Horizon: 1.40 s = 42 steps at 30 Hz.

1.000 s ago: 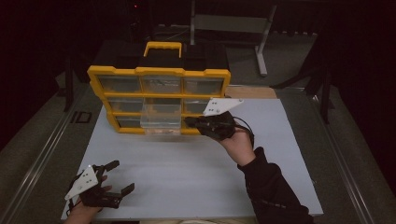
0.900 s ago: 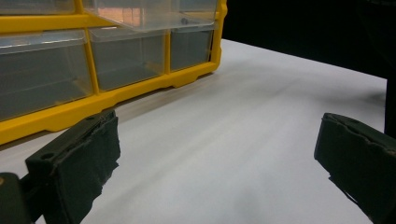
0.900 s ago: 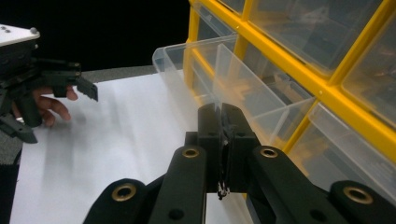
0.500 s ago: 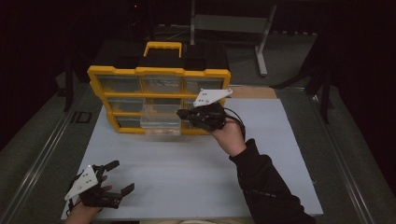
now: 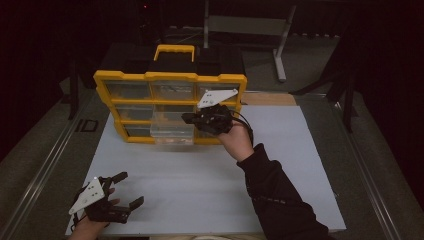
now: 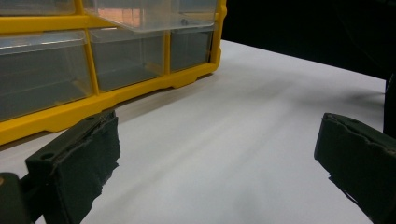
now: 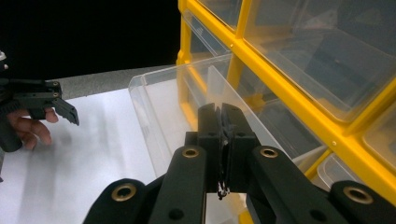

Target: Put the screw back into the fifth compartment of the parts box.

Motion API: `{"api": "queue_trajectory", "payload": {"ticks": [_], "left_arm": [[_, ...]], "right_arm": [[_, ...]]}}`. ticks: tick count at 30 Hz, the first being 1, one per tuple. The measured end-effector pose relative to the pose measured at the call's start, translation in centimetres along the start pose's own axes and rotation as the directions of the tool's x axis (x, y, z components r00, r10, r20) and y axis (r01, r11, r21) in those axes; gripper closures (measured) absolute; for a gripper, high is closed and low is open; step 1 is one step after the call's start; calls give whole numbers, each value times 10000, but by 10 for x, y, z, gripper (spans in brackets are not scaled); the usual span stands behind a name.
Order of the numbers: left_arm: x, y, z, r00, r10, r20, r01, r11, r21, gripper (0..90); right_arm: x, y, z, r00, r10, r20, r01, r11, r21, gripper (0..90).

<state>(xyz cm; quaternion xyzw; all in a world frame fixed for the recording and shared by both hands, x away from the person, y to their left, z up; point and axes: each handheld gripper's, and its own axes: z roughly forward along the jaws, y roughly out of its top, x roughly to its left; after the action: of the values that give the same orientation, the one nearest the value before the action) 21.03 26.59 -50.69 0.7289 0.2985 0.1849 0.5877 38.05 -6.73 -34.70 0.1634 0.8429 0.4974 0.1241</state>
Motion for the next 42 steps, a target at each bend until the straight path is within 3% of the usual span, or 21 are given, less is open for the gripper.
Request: {"api": "queue_trajectory", "payload": {"ticks": [13,34,37,42], "left_arm": [[0,0,0,10000,-4,17,4,10000,13,11],[0,0,0,10000,-20,29,20,10000,4,11],[0,0,0,10000,-13,33,13,10000,8,12],[0,0,0,10000,-27,45,27,10000,2,11]], "right_arm": [[-3,2,14,9999,160,-55,-159,9997,212,877],[-3,1,40,9985,403,-361,-360,9927,1147,874],[-2,1,42,9990,316,-302,-280,9932,1133,769],[0,3,37,9995,271,-157,-256,9958,877,700]]}}
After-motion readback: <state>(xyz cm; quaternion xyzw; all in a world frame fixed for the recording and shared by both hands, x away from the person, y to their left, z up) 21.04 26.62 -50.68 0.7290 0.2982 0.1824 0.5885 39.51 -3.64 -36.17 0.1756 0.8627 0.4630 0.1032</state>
